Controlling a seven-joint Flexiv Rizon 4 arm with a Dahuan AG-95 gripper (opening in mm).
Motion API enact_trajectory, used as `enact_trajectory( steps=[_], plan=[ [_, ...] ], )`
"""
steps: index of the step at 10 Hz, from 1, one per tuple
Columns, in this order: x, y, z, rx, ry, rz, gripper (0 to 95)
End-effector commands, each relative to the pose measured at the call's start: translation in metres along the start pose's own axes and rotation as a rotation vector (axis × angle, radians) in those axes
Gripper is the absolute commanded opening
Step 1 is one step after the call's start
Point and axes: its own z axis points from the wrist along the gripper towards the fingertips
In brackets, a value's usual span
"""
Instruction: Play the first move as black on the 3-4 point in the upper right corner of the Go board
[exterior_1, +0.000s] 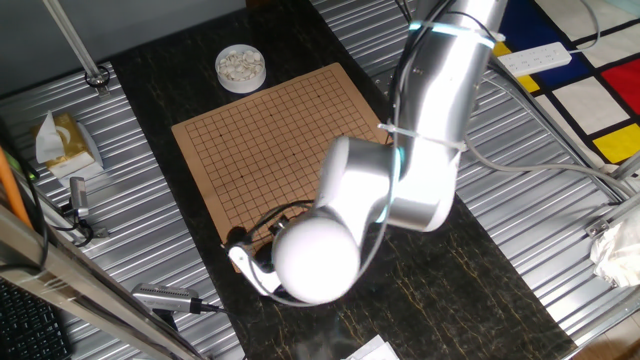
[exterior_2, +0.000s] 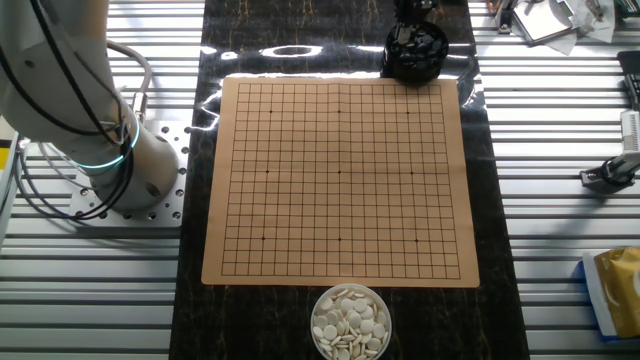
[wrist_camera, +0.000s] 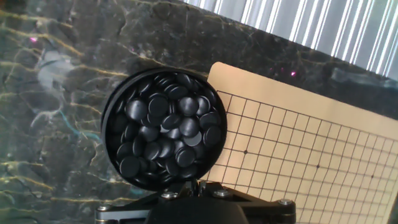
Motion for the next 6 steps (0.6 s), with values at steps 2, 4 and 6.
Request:
enact_trajectory(
  steps=[2, 4, 6],
  plan=[
    [0.0, 0.0, 0.0, -0.018, -0.009, -0.04, 0.0],
    [0.0, -0.001, 0.001, -0.024, -0.02, -0.045, 0.0],
    [0.008, -0.012, 0.012, -0.018, -0.016, -0.052, 0.0]
  ],
)
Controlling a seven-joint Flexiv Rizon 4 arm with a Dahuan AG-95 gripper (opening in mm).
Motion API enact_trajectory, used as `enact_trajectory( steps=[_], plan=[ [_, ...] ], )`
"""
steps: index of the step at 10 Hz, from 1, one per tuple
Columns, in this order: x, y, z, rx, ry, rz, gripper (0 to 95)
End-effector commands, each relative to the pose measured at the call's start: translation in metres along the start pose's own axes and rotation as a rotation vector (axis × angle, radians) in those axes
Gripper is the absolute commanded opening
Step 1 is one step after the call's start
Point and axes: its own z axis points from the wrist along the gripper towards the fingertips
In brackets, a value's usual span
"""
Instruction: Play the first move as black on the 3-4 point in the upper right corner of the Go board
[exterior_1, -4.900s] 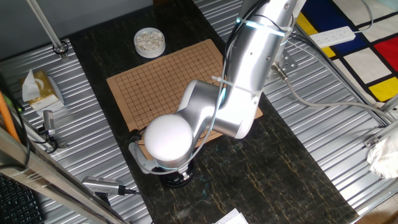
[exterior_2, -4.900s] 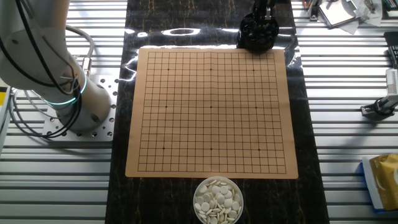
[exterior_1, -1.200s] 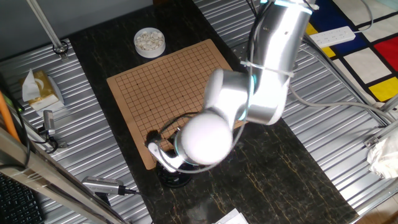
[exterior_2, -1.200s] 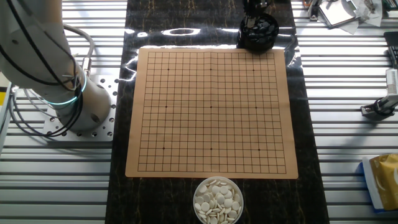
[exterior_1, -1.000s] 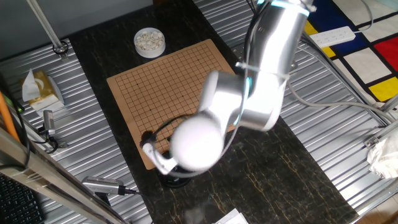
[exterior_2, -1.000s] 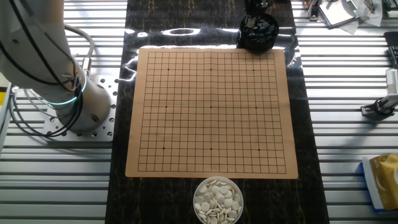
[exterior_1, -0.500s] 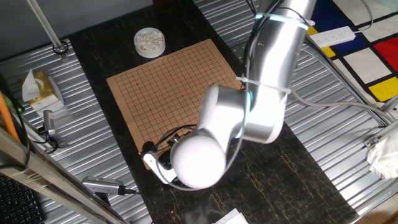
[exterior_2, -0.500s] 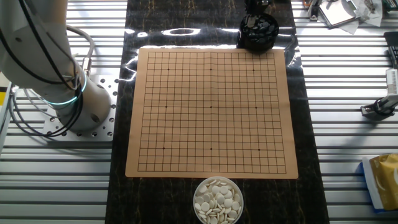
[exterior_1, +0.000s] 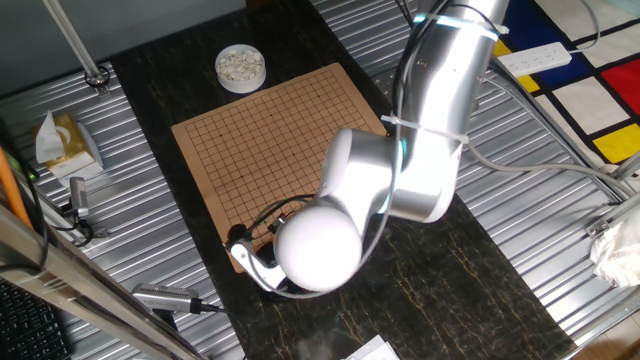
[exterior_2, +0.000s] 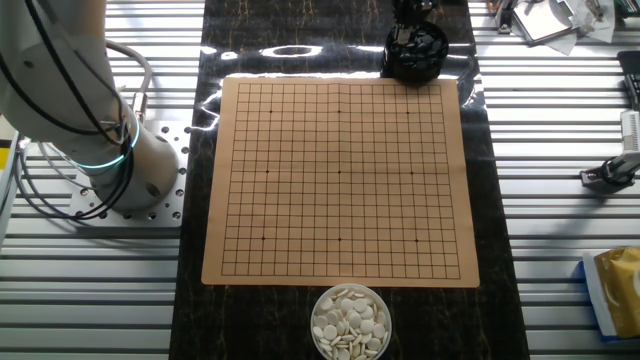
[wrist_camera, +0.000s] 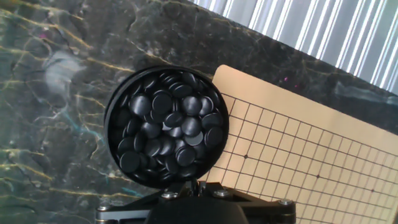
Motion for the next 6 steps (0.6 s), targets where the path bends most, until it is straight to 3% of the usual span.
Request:
enact_trajectory(
  steps=[1, 6],
  plan=[
    [0.009, -0.01, 0.004, 0.009, -0.005, -0.01, 0.0],
    [0.05, -0.048, 0.027, 0.042, 0.004, -0.051, 0.0]
  ],
)
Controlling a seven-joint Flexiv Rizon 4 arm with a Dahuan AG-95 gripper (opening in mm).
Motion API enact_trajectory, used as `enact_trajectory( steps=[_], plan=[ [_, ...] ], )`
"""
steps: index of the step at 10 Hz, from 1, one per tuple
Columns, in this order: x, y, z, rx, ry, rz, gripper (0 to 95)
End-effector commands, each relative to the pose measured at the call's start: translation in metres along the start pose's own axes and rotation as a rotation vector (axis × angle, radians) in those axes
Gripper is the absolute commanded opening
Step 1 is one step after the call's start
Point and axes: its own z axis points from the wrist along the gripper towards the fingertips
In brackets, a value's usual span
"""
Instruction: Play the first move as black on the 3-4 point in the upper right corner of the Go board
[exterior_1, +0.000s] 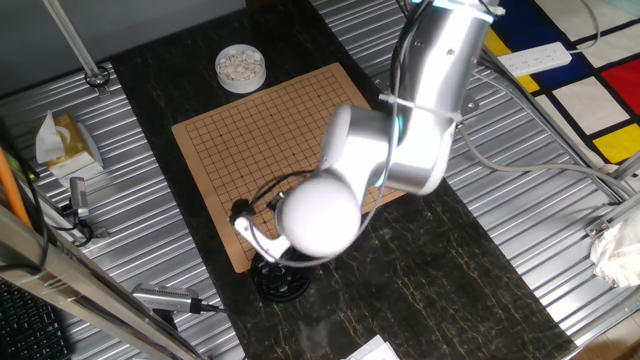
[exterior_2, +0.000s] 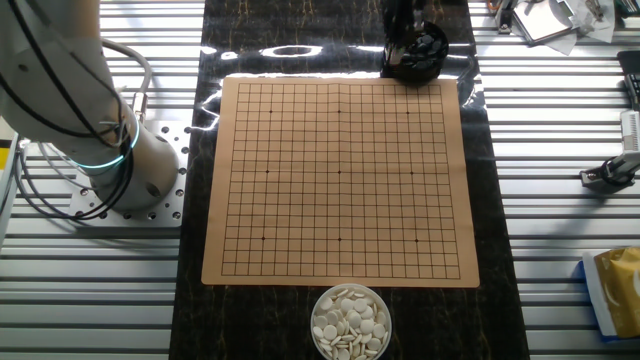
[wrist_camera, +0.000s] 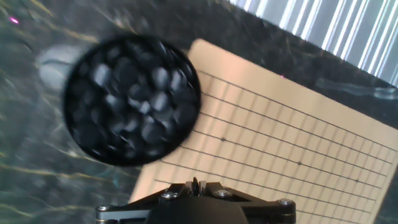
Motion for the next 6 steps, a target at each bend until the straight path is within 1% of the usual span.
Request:
enact_trajectory(
  steps=[1, 2, 4, 5, 6],
  plan=[
    [0.015, -0.01, 0.004, 0.042, 0.012, -0.024, 0.0],
    [0.021, -0.015, 0.007, 0.066, 0.014, -0.03, 0.0],
    [0.035, -0.03, 0.014, 0.073, -0.005, -0.039, 0.0],
    [0.038, -0.039, 0.016, 0.073, -0.008, -0.052, 0.0],
    [0.038, -0.039, 0.016, 0.07, -0.024, -0.072, 0.0]
  ],
)
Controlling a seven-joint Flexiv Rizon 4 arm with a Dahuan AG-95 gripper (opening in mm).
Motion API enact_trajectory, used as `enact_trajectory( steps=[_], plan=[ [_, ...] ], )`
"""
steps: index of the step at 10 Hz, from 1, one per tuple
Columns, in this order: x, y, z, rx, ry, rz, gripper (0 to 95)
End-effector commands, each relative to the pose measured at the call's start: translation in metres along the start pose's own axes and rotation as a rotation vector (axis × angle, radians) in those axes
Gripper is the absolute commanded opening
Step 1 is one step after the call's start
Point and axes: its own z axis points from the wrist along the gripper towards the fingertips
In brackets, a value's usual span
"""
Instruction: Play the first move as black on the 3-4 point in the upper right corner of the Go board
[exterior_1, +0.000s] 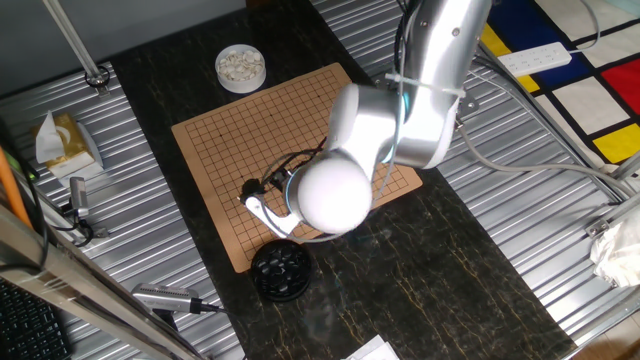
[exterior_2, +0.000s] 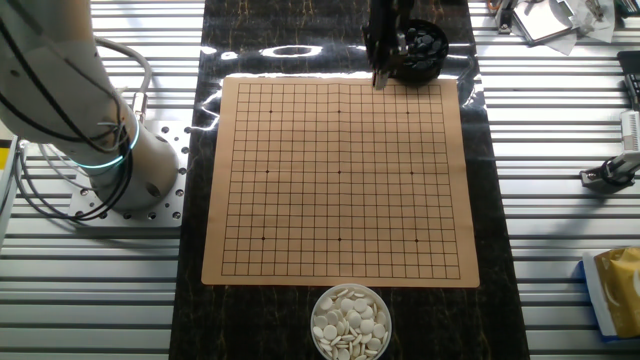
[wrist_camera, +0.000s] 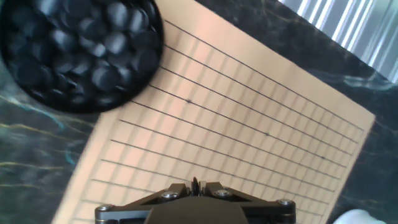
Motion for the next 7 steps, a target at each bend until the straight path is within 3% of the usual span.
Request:
enact_trajectory(
  steps=[1, 3, 7],
  plan=[
    [0.004, -0.001, -0.002, -0.007, -0.017, -0.032, 0.0],
    [0.004, -0.002, -0.001, -0.001, -0.018, -0.068, 0.0],
    [0.017, -0.03, 0.019, 0.008, -0.014, -0.104, 0.0]
  ],
)
